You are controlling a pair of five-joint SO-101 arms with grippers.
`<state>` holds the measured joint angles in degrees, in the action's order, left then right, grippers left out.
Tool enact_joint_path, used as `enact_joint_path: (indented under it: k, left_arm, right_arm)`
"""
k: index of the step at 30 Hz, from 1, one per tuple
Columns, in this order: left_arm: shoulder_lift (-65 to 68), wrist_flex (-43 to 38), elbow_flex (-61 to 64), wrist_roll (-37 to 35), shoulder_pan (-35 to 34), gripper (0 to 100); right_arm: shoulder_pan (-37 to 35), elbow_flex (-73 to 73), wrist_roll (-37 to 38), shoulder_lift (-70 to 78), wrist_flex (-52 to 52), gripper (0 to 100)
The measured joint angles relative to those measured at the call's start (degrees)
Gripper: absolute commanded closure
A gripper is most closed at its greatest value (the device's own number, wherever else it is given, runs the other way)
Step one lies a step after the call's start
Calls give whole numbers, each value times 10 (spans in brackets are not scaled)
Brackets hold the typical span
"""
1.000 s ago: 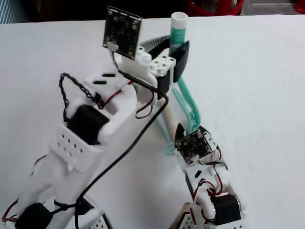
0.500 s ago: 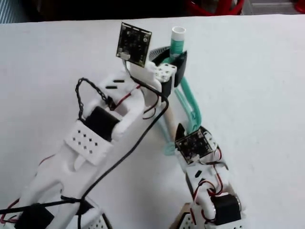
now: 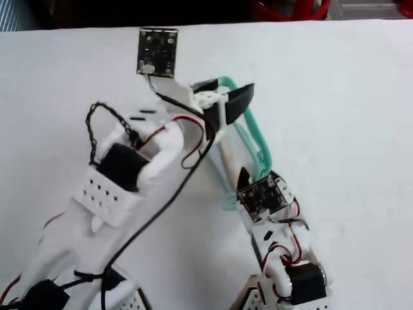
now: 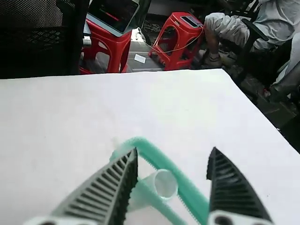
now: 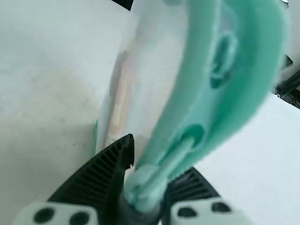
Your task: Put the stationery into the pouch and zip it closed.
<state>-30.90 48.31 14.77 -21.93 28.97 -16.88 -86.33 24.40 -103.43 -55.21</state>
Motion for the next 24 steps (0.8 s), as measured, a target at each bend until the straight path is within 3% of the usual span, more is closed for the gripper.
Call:
enact_joint_path:
  k: [7,12,18,24]
  left_arm:
    - [-33,8,-4,40,-39,748]
    - [-37,-29,35,42,-85,748]
    - [-37,-39,56,155,-68,748]
    - [19,11,32,177,-49,748]
  right_arm:
    - [0,0,0,0,0,981]
    - [0,0,0,0,0,981]
    - [0,0,0,0,0,981]
    - [0,0,0,0,0,981]
